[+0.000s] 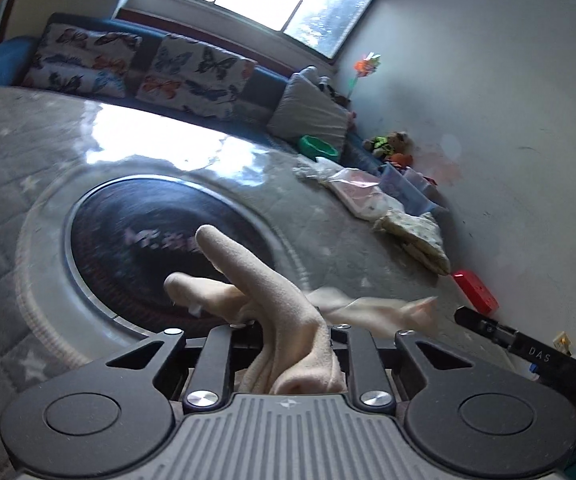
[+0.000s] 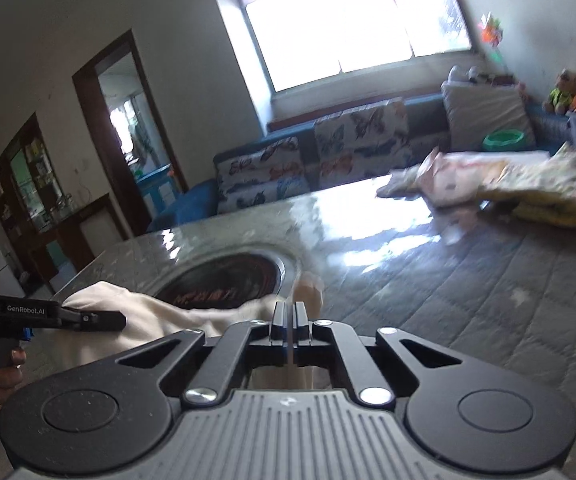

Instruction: Fold clothes

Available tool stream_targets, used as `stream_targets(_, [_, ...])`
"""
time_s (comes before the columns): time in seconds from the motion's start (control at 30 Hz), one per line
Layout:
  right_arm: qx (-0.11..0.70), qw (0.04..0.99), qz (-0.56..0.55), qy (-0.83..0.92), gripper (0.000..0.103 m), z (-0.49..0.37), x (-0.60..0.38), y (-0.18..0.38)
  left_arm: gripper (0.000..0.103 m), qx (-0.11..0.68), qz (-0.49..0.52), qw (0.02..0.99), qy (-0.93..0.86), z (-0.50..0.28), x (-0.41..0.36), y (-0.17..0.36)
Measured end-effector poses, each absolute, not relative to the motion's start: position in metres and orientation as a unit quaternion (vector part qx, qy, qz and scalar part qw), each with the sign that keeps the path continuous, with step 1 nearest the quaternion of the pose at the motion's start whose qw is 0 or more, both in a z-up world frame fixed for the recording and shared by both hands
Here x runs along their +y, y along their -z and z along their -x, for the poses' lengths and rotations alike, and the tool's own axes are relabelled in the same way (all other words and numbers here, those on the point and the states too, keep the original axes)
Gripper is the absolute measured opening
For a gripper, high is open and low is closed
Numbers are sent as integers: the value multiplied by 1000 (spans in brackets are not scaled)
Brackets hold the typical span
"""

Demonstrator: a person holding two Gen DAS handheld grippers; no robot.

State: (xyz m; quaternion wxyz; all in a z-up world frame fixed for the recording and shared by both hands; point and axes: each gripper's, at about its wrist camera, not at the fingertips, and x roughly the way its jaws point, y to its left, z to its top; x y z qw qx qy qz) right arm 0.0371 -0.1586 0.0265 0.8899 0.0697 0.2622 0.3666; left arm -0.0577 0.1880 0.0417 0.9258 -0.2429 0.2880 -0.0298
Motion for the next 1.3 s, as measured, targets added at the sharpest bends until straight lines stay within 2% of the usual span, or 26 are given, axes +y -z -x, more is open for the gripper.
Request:
stream_targets(0.13, [272,897,-78,-340,1,-43,-180,-31,20,287,233,928,37,42,177,-44])
stream_targets(0.23, [303,889,-84,-332,7,-48,-186,-16,20,291,232,927,33,40,178,-41])
stream_targets(0.27, [315,886,-86,-330,15,-50,-187,-9,20,293,234,927,30,41,179,-39])
stream_targets(0.33, [335,877,-101,-329,43,-53,-185,7,20,297,236,925,23,42,183,-35])
stream_targets(0.67, [402,821,-178,-365,54,-66,-178,45,20,315,252,915,4,42,198,-11])
stream_targets(0.93, [422,778,-260,-387,53,-80,-171,60,20,320,261,911,-1,43,204,0])
stream_targets(1.07, [429,769,-243,-406,52,-83,-163,59,20,323,262,910,-2,43,204,4])
stream_targets(1.13, [431,767,-240,-411,38,-84,-162,60,20,322,263,909,-2,44,205,4])
stream_targets(1.23, [436,775,-238,-390,24,-86,-163,63,20,322,262,910,-1,43,206,3])
stream_targets(1.3, [433,783,-226,-386,20,-83,-159,62,20,322,259,911,0,43,205,3])
